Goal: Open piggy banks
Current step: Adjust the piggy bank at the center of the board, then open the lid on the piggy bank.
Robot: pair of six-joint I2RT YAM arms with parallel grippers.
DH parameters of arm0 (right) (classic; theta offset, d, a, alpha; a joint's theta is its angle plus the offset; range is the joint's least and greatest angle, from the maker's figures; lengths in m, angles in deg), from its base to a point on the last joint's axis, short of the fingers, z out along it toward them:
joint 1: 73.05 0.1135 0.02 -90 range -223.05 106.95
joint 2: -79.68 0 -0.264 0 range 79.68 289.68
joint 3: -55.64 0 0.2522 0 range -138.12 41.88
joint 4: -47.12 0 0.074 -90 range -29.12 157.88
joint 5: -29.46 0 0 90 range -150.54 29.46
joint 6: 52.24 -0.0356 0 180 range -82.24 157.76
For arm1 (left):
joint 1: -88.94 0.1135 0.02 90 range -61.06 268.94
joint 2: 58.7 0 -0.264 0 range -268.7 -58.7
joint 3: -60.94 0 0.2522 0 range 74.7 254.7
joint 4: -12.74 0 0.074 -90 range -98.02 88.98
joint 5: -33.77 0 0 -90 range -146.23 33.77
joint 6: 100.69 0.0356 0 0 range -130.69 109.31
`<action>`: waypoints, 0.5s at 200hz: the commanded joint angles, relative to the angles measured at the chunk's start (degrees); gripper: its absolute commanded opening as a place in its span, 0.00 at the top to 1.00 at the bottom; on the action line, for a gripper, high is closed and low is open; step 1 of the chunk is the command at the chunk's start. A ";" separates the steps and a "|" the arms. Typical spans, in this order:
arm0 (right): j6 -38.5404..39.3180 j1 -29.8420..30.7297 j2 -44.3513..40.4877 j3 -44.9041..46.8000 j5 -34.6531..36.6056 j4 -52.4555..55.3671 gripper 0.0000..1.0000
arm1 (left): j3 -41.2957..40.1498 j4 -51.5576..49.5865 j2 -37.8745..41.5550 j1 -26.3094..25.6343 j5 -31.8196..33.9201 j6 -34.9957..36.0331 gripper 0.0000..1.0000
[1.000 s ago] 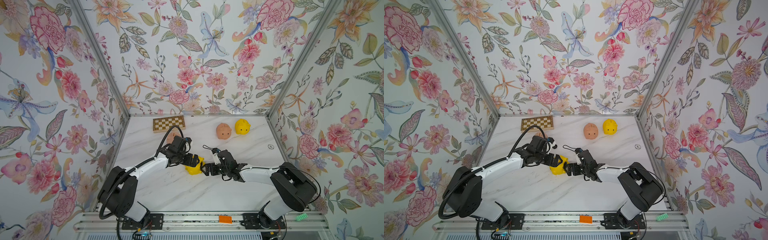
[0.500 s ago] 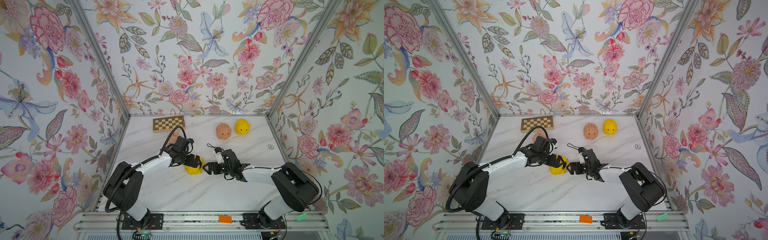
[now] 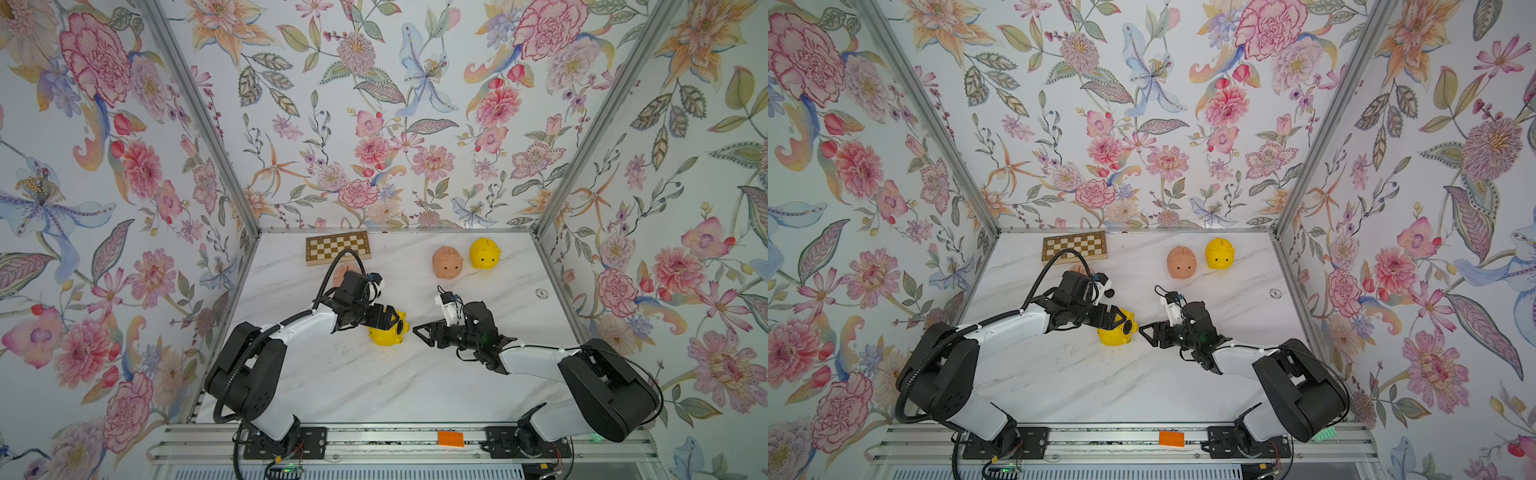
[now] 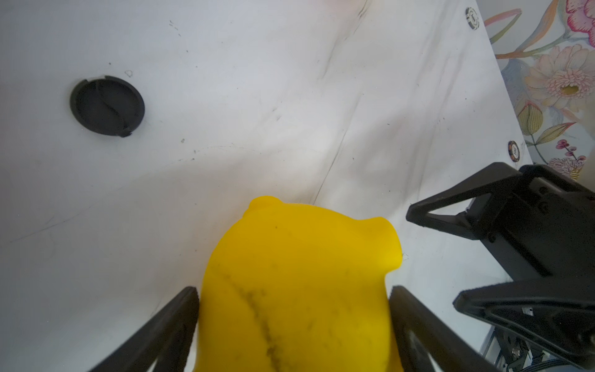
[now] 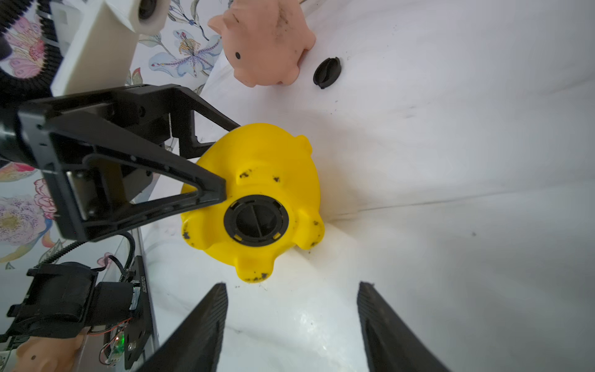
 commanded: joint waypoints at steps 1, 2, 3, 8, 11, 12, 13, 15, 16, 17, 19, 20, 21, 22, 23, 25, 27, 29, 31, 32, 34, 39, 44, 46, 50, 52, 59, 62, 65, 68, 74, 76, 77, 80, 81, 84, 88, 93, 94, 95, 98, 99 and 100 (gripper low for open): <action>-2.30 1.62 3.05 -1.44 -1.58 -6.13 0.38 | -3.24 -2.36 -1.55 0.70 -2.35 0.37 0.07; -2.36 1.68 3.22 -1.56 -1.57 -6.18 0.38 | -3.30 -2.26 -1.55 0.72 -2.45 0.37 0.07; -2.39 1.76 3.39 -1.65 -1.53 -6.21 0.38 | -3.28 -2.26 -1.55 0.77 -2.50 0.37 0.06; -2.56 2.05 3.96 -2.17 -1.53 -6.31 0.39 | -3.51 -2.05 -1.59 0.89 -2.74 0.31 0.07; -2.60 2.36 4.40 -2.50 -1.56 -6.40 0.40 | -3.60 -1.95 -1.61 0.93 -2.81 0.29 0.07; -2.60 2.45 4.59 -2.61 -1.57 -6.41 0.40 | -3.61 -1.93 -1.58 0.96 -2.81 0.28 0.07; -2.59 2.54 4.74 -2.71 -1.57 -6.45 0.40 | -3.61 -1.91 -1.61 0.98 -2.86 0.33 0.07; -2.66 2.71 5.00 -2.89 -1.57 -6.49 0.40 | -3.68 -1.86 -1.59 0.92 -2.89 0.34 0.07; -2.63 2.76 5.11 -3.03 -1.57 -6.54 0.41 | -3.70 -1.84 -1.66 1.00 -2.90 0.35 0.07; -2.61 2.87 5.26 -3.14 -1.57 -6.56 0.41 | -3.70 -1.82 -1.69 1.04 -2.95 0.36 0.07; -2.60 2.97 5.52 -3.33 -1.57 -6.65 0.41 | -3.71 -1.79 -1.72 1.07 -2.98 0.37 0.07; -2.59 3.02 5.64 -3.42 -1.52 -6.66 0.42 | -3.71 -1.76 -1.72 1.08 -2.99 0.37 0.07; -2.59 3.13 5.74 -3.51 -1.50 -6.71 0.42 | -3.75 -1.74 -1.68 1.08 -3.03 0.37 0.07; -2.59 3.23 5.88 -3.60 -1.45 -6.74 0.42 | -3.73 -1.73 -1.70 1.04 -3.06 0.37 0.07; -2.59 3.28 5.99 -3.69 -1.38 -6.75 0.42 | -3.72 -1.73 -1.76 1.06 -3.07 0.37 0.07; -2.66 3.36 6.26 -3.86 -1.28 -6.80 0.43 | -3.78 -1.79 -1.80 0.99 -3.08 0.37 0.07; -2.72 3.48 6.47 -3.97 -1.10 -6.91 0.43 | -3.79 -1.72 -1.81 1.06 -3.15 0.41 0.07; -2.80 3.64 6.64 -4.07 -1.03 -7.02 0.44 | -3.79 -1.68 -1.86 1.08 -3.16 0.45 0.07; -2.89 3.66 6.88 -4.18 -0.85 -7.20 0.44 | -3.80 -1.65 -1.89 1.08 -3.23 0.45 0.07; -2.92 3.76 6.98 -4.24 -0.82 -7.29 0.45 | -3.80 -1.64 -1.90 1.08 -3.25 0.46 0.07; -3.00 3.88 7.16 -4.29 -0.68 -7.44 0.45 | -3.80 -1.64 -1.88 1.08 -3.25 0.46 0.07; -3.16 4.11 7.55 -4.43 -0.54 -7.99 0.46 | -3.88 -1.56 -1.90 1.07 -3.26 0.46 0.07; -3.39 4.26 7.89 -4.55 -0.32 -8.36 0.48 | -3.88 -1.55 -1.88 1.09 -3.32 0.46 0.07; -3.43 4.35 8.05 -4.63 -0.27 -8.48 0.48 | -3.88 -1.55 -1.90 1.08 -3.34 0.46 0.07; -3.55 4.51 8.23 -4.71 -0.03 -8.72 0.51 | -3.88 -1.58 -1.89 1.04 -3.28 0.54 0.07; -3.60 4.52 8.42 -4.80 0.05 -8.81 0.52 | -3.88 -1.58 -1.79 1.07 -3.26 0.61 0.07; -3.56 4.67 8.71 -5.02 0.18 -9.10 0.58 | -3.97 -1.72 -1.78 1.17 -3.19 0.71 0.07; -3.56 4.79 8.88 -5.08 0.19 -9.25 0.59 | -3.97 -1.65 -1.81 1.17 -3.17 0.76 0.07; -3.56 4.83 9.00 -5.20 0.33 -9.31 0.60 | -3.97 -1.71 -1.79 1.13 -3.24 0.80 0.07; -3.49 4.89 9.07 -5.27 0.44 -9.31 0.61 | -3.91 -1.76 -1.81 1.12 -3.18 0.81 0.07; -3.44 4.95 9.26 -5.54 0.62 -9.32 0.63 | -3.77 -1.92 -1.86 1.10 -3.09 0.89 0.07; -3.40 4.99 9.36 -5.53 0.69 -9.27 0.64 | -3.79 -1.95 -1.89 1.22 -3.02 0.89 0.07; -3.35 4.99 9.36 -5.53 0.71 -9.29 0.65 | -3.75 -1.97 -1.94 1.19 -3.01 0.90 0.07; -3.28 5.04 9.45 -5.61 0.70 -9.31 0.66 | -3.71 -2.05 -1.96 1.25 -2.99 0.90 0.07; -3.24 5.06 9.45 -5.66 0.71 -9.31 0.67 | -3.71 -2.06 -1.98 1.25 -2.99 0.90 0.07; -3.14 5.07 9.51 -5.73 0.74 -9.31 0.69 | -3.71 -2.02 -2.00 1.23 -2.99 0.96 0.07; -2.99 5.09 9.58 -5.79 0.92 -9.27 0.71 | -3.66 -2.02 -2.06 1.21 -3.06 0.98 0.07; -2.87 5.07 9.62 -5.81 1.18 -9.24 0.72 | -3.63 -2.03 -2.08 1.27 -3.08 0.99 0.07; -2.82 5.04 9.71 -5.80 1.21 -9.23 0.72 | -3.63 -2.05 -2.08 1.26 -3.08 0.99 0.07; -2.79 5.06 9.75 -5.80 1.23 -9.23 0.73 | -3.62 -1.98 -2.08 1.26 -3.08 0.99 0.07; -2.71 5.07 9.80 -5.84 1.27 -9.24 0.73 | -3.70 -1.98 -2.06 1.28 -3.15 0.99 0.07; -2.65 5.08 9.85 -5.86 1.35 -9.27 0.73 | -3.70 -1.98 -2.02 1.31 -3.16 0.99 0.07; -2.62 5.08 9.82 -5.87 1.38 -9.29 0.74 | -3.71 -1.98 -2.05 1.28 -3.21 0.99 0.07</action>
